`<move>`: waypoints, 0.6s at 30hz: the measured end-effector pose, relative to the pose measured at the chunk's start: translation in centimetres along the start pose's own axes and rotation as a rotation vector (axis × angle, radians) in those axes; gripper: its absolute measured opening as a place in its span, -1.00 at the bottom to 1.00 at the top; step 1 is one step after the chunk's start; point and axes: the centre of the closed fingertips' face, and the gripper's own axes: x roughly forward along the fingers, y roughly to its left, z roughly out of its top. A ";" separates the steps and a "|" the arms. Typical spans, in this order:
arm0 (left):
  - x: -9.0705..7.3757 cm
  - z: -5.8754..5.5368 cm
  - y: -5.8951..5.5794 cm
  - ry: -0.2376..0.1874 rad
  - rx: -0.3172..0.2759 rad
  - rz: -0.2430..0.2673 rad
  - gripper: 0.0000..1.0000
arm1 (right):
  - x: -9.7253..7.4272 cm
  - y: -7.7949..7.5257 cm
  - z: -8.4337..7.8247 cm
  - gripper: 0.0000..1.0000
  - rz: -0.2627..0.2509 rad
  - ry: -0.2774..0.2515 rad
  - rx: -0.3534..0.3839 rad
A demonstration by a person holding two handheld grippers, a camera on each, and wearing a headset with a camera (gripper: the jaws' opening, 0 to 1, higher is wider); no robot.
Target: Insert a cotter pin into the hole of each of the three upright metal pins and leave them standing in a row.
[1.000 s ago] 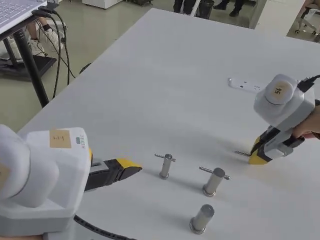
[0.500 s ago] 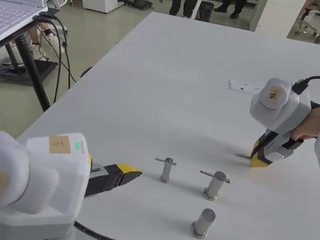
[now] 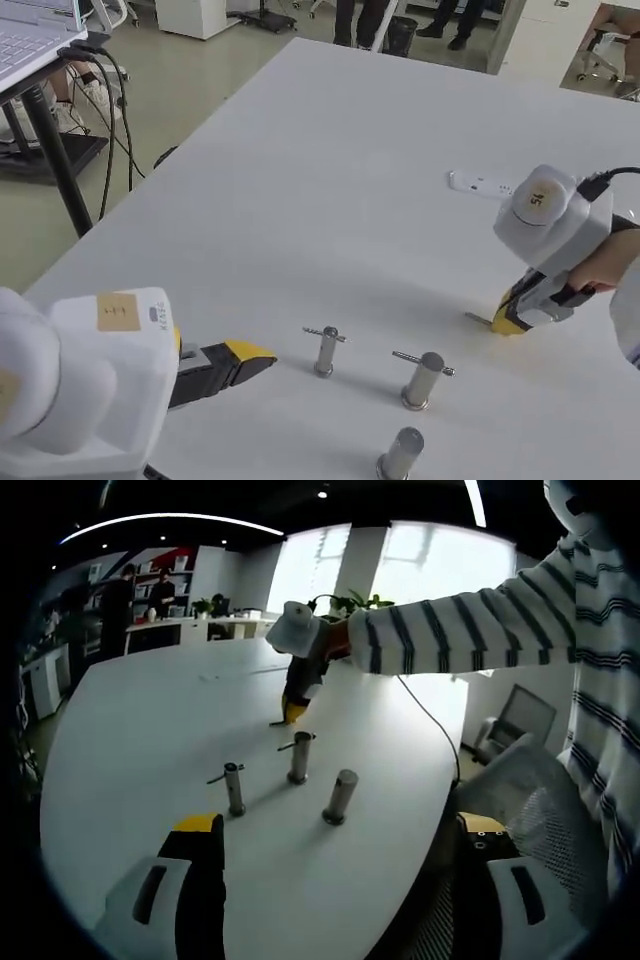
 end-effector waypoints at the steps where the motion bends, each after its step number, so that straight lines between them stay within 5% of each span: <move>1: 0.0 0.0 0.0 0.000 0.000 0.000 0.87 | 0.0 0.0 0.1 -1.00 -0.006 0.002 0.009; 8: -0.2 -0.1 -0.1 0.000 -0.004 -0.004 0.86 | 0.1 -0.6 0.0 -1.00 -0.067 0.019 -0.012; 18: -0.4 -0.1 -0.1 0.004 -0.008 -0.006 0.85 | -0.2 -0.1 -0.6 -1.00 -0.087 0.026 -0.014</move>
